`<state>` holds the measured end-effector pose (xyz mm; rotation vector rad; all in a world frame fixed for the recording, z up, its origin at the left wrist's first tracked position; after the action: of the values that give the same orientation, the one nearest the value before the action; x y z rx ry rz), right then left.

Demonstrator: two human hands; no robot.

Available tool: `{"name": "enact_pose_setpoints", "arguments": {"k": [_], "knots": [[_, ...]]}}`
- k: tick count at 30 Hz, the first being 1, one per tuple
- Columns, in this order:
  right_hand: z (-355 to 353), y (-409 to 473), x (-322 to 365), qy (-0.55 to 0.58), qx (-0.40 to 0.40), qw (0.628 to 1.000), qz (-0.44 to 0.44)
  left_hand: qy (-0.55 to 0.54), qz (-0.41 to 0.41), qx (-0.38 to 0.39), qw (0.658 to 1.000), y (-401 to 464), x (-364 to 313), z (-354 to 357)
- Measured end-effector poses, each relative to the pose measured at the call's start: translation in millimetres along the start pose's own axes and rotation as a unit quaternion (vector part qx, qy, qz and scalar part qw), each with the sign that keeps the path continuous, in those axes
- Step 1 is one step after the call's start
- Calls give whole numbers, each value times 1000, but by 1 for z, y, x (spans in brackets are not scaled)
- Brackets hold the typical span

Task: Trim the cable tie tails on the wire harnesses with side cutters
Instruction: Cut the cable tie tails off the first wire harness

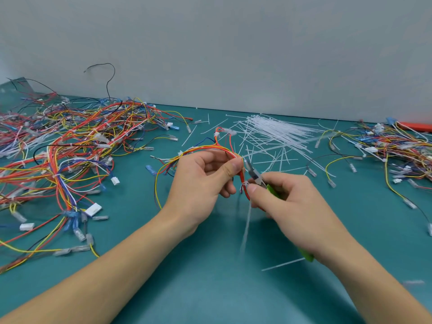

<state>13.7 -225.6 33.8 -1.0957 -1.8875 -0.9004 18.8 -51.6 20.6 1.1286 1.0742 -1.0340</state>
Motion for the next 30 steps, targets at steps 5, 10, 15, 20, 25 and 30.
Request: {"name": "enact_pose_setpoints", "arguments": {"k": [5,10,15,20,25,30], "knots": [[2,0,0,-10,7,1000,-8,11,4,4,1000,-1,-3,-1],[2,0,-1,-1,6,1000,-20,19,9,20,1000,-2,-6,-1],[2,2,0,5,6,1000,-30,28,6,26,999,-4,-5,1],[2,2,1,6,18,1000,-25,46,2,25,999,-3,-4,-3],[2,2,-5,28,23,999,-9,55,-1,31,998,-3,-3,-3],[2,2,-6,-2,33,999,-15,53,-10,29,998,-3,-1,-3]]}}
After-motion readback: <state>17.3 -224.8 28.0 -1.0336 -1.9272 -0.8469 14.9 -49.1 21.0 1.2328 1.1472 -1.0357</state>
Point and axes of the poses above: each hand's wrist, its own y-axis towards the middle knuckle, its own z-axis out of the palm, x = y × z, the point moved 4 cm from there along y, towards the middle knuckle, and after that the axes turned 6 degrees about -z, right-handed, at the moved point
